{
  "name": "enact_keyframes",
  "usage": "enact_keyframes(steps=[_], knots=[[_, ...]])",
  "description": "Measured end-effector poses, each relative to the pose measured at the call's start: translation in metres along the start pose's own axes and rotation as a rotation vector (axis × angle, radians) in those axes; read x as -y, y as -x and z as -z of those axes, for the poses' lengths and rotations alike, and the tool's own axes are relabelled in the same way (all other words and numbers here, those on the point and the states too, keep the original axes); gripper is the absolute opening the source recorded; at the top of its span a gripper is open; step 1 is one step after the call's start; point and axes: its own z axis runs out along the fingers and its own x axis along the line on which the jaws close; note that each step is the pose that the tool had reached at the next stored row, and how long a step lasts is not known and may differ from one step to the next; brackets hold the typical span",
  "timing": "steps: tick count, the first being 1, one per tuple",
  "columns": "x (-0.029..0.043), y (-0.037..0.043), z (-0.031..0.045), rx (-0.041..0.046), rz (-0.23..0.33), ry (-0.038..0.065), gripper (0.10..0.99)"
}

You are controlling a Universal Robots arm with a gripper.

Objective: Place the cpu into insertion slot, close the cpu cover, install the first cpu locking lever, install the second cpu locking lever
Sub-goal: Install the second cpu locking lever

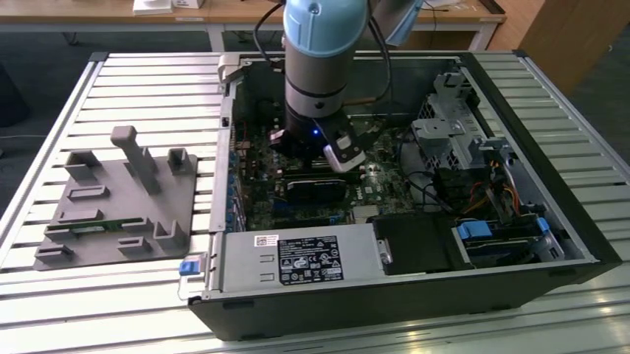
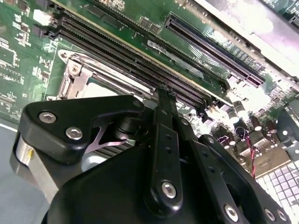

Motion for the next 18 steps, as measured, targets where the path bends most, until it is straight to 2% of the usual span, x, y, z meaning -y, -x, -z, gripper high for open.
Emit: enact_keyframes(steps=[3, 6, 12, 18], knots=[[0.0013, -0.0005, -0.0002, -0.0001, 0.0, 0.014, 0.106], [0.0046, -0.0007, 0.0004, -0.0001, 0.0, 0.035, 0.106], [0.01, -0.002, 0.0012, -0.0002, 0.0, 0.047, 0.106], [0.0113, -0.0021, -0.003, -0.0003, 0.001, 0.074, 0.106]])
